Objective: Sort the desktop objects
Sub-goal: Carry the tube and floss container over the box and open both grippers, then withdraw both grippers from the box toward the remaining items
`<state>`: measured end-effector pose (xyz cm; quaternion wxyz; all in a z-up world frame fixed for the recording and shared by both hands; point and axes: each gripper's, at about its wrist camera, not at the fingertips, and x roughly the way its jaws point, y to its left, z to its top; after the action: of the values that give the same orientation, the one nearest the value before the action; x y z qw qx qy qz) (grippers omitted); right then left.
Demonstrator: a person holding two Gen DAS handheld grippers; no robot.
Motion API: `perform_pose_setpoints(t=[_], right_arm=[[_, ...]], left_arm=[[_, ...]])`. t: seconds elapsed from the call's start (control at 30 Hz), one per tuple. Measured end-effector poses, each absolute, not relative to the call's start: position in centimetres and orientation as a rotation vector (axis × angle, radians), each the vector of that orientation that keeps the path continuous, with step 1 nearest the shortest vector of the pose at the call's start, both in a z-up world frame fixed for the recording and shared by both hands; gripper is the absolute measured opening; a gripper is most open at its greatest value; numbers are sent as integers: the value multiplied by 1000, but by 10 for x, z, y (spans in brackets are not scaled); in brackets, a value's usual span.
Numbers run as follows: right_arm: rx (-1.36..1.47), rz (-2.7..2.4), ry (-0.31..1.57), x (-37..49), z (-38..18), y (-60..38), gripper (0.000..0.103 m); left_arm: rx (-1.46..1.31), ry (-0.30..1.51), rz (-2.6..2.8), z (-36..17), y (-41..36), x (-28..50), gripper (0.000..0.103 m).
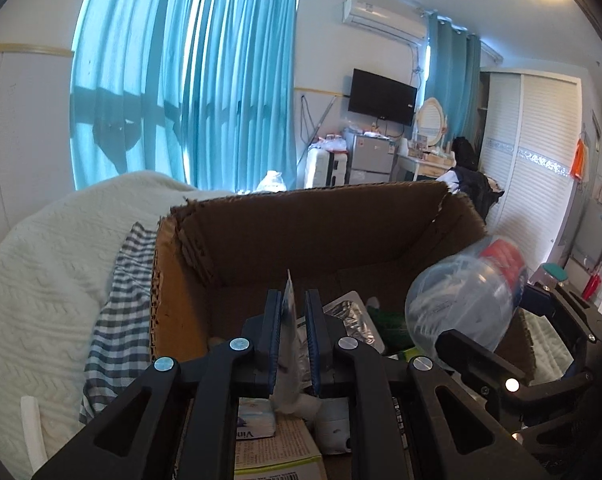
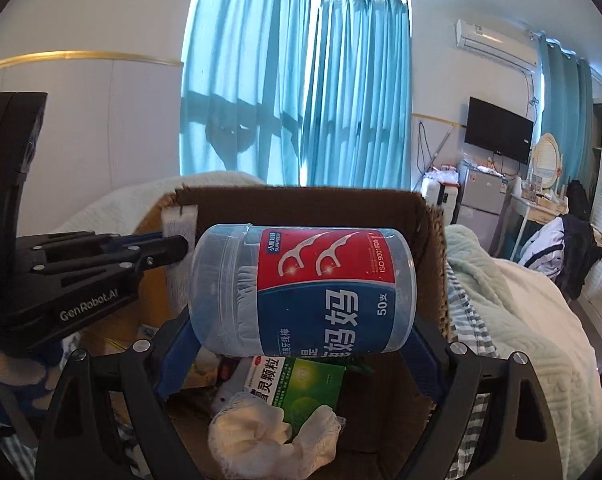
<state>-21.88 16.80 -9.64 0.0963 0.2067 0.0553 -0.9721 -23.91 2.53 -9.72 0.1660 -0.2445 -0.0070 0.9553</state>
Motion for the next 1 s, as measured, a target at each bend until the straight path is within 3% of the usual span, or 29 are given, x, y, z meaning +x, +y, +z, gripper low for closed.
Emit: perform_pose_setpoints(t=[0.1, 0.17, 0.4, 0.67, 0.73, 1.0], right_arm=[[637, -2884, 132, -222, -103, 173, 88], [621, -2911, 141, -220, -104, 176, 89], [558, -2955, 111, -204, -90, 184, 96], [480, -2994, 38, -172, -65, 197, 97], [458, -3000, 25, -162, -58, 198, 98], [412, -3001, 6, -125, -45, 195, 102]], left_arm=[[-725, -35, 2726, -100, 22, -242, 26], [-717, -52, 2733, -97, 19, -242, 45], [-623, -65, 2781, -71, 10, -221, 66], [-461, -46, 2869, -38, -1, -182, 97], [-418, -19, 2902, -32, -3, -170, 103], [-290, 44, 2982, -13, -12, -130, 103]])
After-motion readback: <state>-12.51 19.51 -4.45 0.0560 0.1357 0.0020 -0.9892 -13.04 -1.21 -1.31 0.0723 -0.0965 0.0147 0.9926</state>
